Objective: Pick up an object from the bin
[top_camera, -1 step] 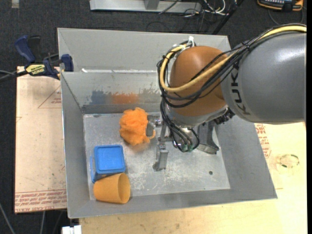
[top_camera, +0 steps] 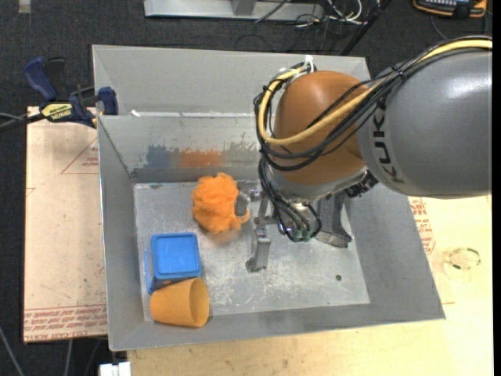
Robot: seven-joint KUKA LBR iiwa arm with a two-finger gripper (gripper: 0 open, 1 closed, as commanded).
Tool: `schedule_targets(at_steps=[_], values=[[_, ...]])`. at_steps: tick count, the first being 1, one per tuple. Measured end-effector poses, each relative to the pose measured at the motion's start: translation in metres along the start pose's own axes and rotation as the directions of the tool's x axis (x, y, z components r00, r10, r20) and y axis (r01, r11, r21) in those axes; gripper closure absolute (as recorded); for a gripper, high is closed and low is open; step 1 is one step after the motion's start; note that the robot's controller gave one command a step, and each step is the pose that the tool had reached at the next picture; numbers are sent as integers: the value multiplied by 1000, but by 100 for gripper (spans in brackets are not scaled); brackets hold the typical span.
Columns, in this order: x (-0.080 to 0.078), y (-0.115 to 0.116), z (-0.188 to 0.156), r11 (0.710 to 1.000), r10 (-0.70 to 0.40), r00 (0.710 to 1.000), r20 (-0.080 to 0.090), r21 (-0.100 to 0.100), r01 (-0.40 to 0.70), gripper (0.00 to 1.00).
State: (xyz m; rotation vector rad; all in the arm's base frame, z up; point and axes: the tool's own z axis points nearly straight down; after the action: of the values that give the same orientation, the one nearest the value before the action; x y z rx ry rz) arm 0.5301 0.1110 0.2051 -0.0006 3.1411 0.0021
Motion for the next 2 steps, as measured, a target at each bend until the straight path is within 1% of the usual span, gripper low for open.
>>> schedule_targets(at_steps=[1, 2], values=[[15, 39, 63, 999, -37, 999, 2, -1, 37, 0], [30, 91, 61, 995, -104, 995, -5, 2, 104, 0]])
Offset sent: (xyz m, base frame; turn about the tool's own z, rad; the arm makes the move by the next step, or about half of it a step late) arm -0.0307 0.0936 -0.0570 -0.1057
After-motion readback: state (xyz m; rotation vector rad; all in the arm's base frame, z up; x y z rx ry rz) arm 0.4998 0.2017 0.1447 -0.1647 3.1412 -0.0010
